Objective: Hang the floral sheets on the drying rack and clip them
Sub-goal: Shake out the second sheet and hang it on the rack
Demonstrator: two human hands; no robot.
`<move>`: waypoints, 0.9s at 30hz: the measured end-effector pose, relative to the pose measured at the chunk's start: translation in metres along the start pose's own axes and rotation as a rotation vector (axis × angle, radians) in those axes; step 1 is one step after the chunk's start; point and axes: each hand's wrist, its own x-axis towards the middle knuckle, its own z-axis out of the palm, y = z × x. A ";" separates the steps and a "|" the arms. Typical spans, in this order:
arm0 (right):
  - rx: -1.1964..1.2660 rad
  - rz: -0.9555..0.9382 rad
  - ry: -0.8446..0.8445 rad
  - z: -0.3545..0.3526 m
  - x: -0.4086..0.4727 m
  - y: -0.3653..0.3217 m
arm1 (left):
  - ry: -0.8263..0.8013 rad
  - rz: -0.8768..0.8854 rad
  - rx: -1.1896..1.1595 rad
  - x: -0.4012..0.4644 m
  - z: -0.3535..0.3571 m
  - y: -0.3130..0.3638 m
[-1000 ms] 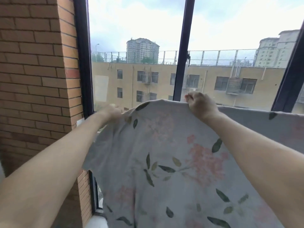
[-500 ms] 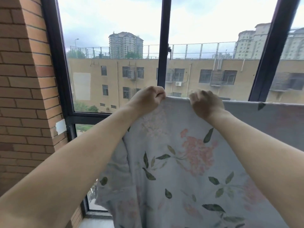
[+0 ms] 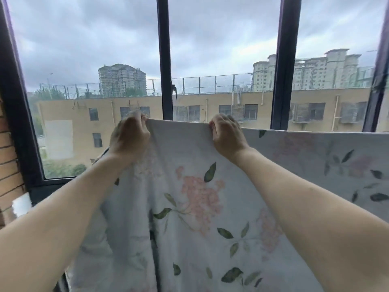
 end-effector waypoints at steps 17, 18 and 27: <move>0.014 0.095 -0.235 0.028 -0.012 -0.003 | -0.228 -0.262 0.054 -0.014 0.012 -0.017; 0.018 0.098 -0.230 0.029 -0.013 -0.002 | -0.264 -0.275 0.044 -0.010 0.012 -0.018; -0.074 -0.047 -0.367 0.045 -0.007 -0.057 | -0.517 -0.236 -0.274 -0.033 -0.001 -0.070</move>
